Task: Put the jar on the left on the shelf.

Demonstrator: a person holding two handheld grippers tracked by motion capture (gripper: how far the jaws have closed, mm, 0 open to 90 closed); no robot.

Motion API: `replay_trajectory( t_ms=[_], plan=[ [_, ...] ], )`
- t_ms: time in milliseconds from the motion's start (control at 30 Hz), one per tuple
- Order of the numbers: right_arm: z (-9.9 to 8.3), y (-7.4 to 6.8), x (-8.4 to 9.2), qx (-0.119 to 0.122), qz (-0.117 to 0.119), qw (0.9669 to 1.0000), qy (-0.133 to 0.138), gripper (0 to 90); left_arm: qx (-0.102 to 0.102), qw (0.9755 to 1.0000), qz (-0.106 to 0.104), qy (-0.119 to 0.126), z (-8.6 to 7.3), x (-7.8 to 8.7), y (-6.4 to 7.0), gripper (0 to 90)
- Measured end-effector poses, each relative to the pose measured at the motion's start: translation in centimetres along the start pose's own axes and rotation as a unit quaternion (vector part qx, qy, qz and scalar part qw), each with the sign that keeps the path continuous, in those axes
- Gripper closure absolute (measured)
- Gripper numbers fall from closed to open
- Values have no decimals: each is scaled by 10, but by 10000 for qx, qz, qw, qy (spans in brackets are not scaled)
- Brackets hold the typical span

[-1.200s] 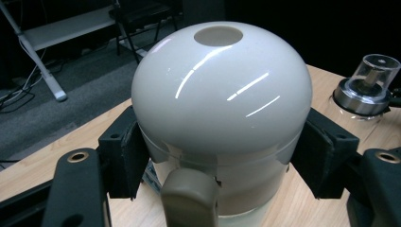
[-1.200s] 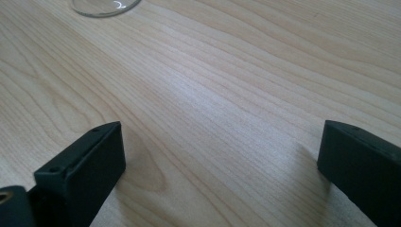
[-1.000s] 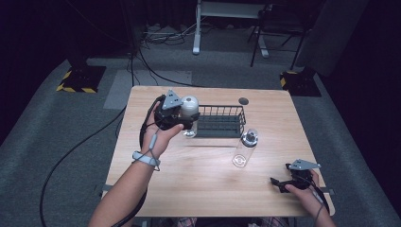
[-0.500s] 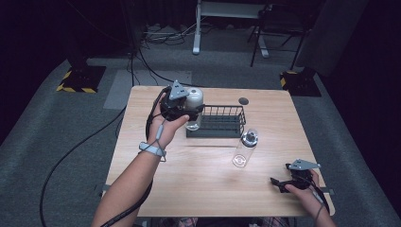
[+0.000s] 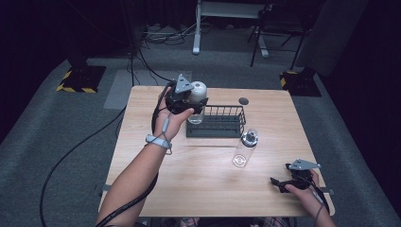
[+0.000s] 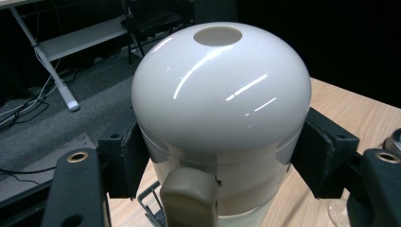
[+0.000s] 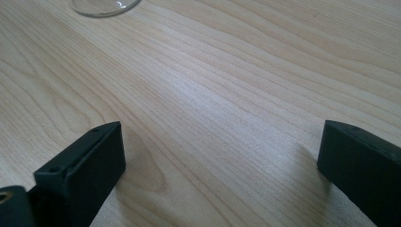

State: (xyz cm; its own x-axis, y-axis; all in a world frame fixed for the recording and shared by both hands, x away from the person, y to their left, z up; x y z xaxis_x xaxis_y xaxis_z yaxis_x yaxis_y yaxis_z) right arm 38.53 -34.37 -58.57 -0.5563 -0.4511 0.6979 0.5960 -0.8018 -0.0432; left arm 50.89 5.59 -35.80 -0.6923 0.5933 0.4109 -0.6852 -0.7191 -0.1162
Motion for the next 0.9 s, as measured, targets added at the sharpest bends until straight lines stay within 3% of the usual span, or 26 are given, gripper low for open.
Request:
replay_trajectory(
  t_ms=[900],
  plan=[
    [0, 0, 0, -4, 4, 10000, 1, 15, 113, 9998, 137, 110, 4, -43, -5, 281]
  ],
)
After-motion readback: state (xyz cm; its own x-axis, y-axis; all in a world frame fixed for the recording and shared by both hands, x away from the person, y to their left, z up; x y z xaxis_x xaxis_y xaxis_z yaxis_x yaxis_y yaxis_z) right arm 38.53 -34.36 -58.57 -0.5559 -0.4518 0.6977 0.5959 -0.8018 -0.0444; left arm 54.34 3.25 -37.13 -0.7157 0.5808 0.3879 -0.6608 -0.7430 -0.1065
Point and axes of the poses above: each handheld gripper's, and its own axes: x roughly backward along the jaws, z roughly out of its top, y roughly to its right, the point moved 5 cm from there along -x, roughly forward along the jaws, and after that the axes turned 3 degrees about -x, right-handed, at the moved point
